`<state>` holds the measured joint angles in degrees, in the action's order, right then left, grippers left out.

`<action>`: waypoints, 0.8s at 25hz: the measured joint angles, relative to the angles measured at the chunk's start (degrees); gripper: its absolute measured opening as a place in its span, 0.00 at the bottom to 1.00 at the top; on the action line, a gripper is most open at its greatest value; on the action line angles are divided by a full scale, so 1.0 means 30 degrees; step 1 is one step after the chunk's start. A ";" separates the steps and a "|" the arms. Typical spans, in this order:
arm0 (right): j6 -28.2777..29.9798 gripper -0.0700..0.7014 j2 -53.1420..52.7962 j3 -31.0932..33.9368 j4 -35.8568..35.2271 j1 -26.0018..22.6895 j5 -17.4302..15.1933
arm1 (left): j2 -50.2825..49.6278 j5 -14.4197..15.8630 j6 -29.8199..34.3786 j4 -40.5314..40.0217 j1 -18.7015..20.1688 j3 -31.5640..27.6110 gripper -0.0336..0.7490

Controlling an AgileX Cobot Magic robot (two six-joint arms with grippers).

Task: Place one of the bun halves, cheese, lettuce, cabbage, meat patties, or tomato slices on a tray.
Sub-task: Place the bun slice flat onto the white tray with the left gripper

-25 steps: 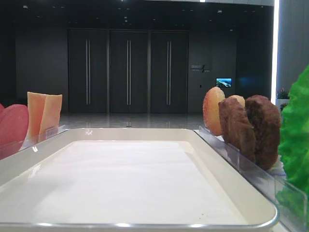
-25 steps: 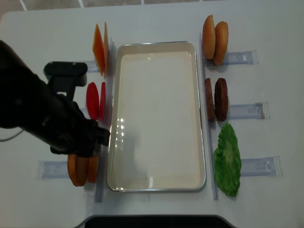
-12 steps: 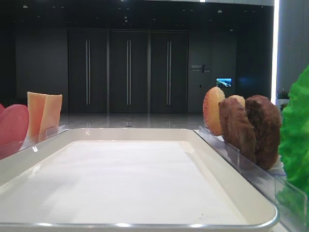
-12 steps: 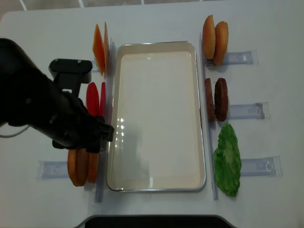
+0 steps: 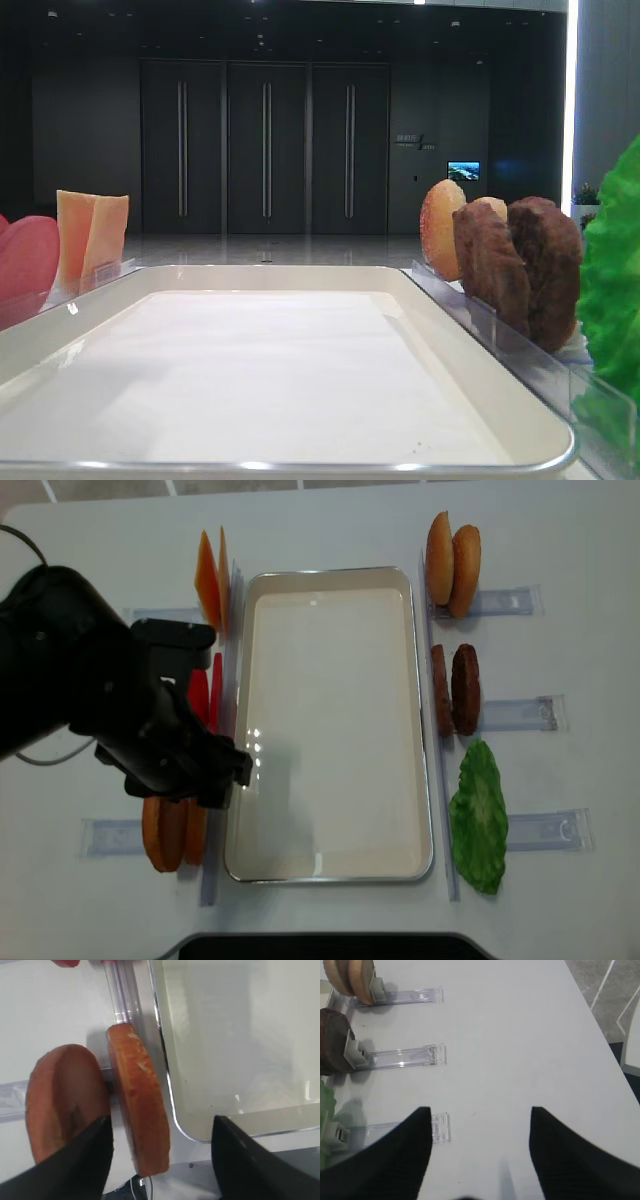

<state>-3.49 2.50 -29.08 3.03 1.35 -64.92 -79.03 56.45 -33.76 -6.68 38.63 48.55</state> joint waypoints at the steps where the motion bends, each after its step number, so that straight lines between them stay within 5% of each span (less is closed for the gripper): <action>1: 0.0000 0.62 0.0000 0.0000 0.0000 0.0000 0.0000 | -0.0182 0.0000 -0.0097 -0.0152 0.0000 0.0000 0.65; 20: 0.0000 0.62 0.0000 0.0000 0.0000 0.0000 0.0000 | -0.2148 -0.0144 -0.0437 -0.1014 0.0000 0.0027 0.66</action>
<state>-3.49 2.50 -29.08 3.03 1.35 -64.92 -85.47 56.02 -35.07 -9.73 38.63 48.63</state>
